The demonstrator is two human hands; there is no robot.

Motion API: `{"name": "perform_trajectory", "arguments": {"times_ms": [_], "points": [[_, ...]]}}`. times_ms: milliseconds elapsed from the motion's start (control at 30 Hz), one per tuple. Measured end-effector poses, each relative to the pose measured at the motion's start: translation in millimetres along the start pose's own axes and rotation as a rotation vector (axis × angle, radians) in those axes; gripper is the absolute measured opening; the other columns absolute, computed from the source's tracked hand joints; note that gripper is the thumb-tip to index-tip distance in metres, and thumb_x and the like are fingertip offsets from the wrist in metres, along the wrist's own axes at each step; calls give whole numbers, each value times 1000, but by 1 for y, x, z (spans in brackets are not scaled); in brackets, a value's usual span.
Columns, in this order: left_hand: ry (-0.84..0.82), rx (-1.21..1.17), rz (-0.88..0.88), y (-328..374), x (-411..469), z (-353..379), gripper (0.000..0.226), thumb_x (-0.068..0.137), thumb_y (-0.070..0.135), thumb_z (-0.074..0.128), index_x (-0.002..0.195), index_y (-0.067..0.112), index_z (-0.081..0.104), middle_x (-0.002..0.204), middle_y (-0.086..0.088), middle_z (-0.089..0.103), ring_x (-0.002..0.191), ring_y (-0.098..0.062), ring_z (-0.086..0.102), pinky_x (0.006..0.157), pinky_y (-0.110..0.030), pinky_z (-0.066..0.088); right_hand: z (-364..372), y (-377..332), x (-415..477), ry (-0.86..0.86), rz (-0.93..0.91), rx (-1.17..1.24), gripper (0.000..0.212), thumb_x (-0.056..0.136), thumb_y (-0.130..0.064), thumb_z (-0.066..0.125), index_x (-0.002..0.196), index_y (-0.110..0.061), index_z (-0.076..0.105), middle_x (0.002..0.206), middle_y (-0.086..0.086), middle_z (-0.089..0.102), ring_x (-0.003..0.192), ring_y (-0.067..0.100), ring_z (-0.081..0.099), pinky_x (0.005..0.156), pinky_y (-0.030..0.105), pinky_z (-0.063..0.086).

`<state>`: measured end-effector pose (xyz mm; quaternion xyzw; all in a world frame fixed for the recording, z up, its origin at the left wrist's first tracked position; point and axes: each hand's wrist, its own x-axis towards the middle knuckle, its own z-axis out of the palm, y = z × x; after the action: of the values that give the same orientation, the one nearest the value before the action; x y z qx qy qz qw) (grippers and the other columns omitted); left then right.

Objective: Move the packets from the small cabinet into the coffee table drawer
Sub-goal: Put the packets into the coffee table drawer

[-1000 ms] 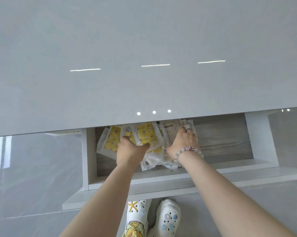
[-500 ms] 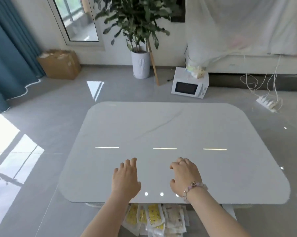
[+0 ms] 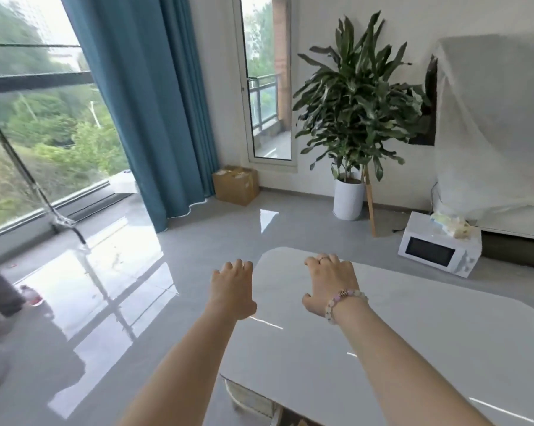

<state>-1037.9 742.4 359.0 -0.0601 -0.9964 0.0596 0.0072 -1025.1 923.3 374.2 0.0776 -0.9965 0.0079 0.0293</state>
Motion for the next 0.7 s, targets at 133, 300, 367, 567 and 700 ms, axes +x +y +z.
{"name": "perform_trajectory", "arguments": {"times_ms": [133,300,367,567,700], "points": [[42,32,-124,-64,-34,-26,61,82,46,59,130,16,38,124,-2,46,116,-22,46,92,-33,38,-30,-65,20,77,-145,44,57,85,-40,53,136,-19,38,136,2,44,130,21,35,98,35,35],[10,74,-287,-137,-85,-31,57,84,46,58,127,14,38,123,-3,46,116,-24,47,91,-34,39,-36,-148,17,52,-330,26,58,83,-40,56,135,-21,40,135,2,45,128,20,37,98,36,35],[-13,62,-342,-167,-102,-30,58,85,45,58,129,14,37,124,-3,46,116,-24,48,89,-34,39,-37,-183,17,40,-410,-9,57,82,-39,57,134,-22,40,135,2,45,127,20,38,100,36,34],[-7,23,-505,-267,-148,-26,57,85,42,60,130,15,38,125,-2,48,115,-22,49,82,-31,38,-54,-300,28,54,-621,-13,57,83,-38,56,135,-21,41,134,3,44,127,21,39,102,35,33],[27,18,-626,-337,-191,-26,60,82,42,63,131,15,39,130,-3,43,118,-24,46,90,-35,42,-55,-386,26,46,-748,-38,55,83,-38,56,133,-21,43,132,3,44,126,20,38,102,34,34]]}}
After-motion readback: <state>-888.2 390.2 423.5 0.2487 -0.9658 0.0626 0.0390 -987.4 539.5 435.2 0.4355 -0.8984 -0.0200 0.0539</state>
